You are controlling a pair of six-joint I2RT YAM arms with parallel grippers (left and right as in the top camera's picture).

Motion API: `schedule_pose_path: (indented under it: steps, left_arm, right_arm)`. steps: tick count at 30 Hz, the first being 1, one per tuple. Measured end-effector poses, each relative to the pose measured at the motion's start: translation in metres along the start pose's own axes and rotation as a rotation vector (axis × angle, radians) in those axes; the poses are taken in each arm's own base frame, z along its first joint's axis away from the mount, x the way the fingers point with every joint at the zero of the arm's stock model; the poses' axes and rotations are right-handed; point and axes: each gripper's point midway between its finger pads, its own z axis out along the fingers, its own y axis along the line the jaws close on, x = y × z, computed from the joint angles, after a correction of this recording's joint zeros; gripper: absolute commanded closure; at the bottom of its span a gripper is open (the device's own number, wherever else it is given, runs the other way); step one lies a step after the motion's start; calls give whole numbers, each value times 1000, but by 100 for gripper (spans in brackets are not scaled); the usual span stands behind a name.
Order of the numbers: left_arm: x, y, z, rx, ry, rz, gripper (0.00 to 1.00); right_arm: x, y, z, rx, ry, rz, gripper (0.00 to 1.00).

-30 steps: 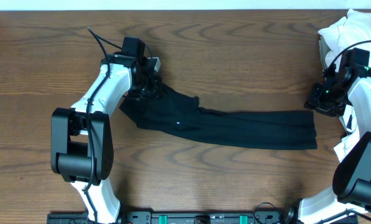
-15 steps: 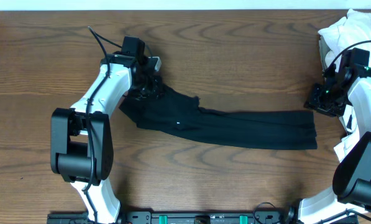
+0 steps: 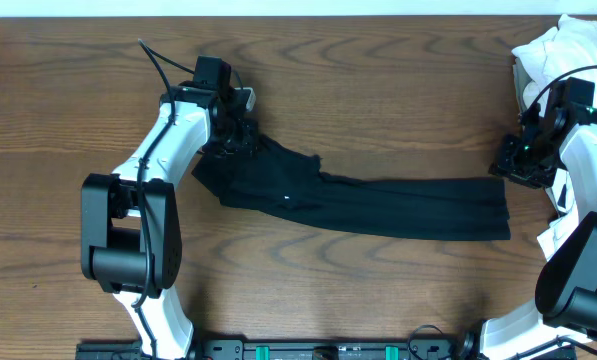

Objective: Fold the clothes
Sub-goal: 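Pull the left end up and right with the left gripper, right gripper holding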

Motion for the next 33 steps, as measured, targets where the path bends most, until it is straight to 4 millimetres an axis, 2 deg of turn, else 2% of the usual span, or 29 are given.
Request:
schedule_pose_path:
  steps: [7,15,18,22,26,29,33]
  left_arm:
    - [1,-3,1,-1,3,8,60]
    - [5,-29,8,11,17,74,61]
    - [6,-33,9,13,20,88,62]
    - [6,-32,9,9,18,102,69]
    - [5,-28,9,-14,14,114,86]
    - [5,-26,9,-23,14,121,94]
    - [4,-25,9,-32,13,125,94]
  right_arm:
    - [0,0,0,0,0,0,60]
    - [1,0,0,1,4,0,60]
    - [2,0,0,1,6,1,60]
    - [2,0,0,1,6,1,60]
    - [2,0,0,1,6,1,60]
    - [2,0,0,1,6,1,60]
    - [2,0,0,1,6,1,61]
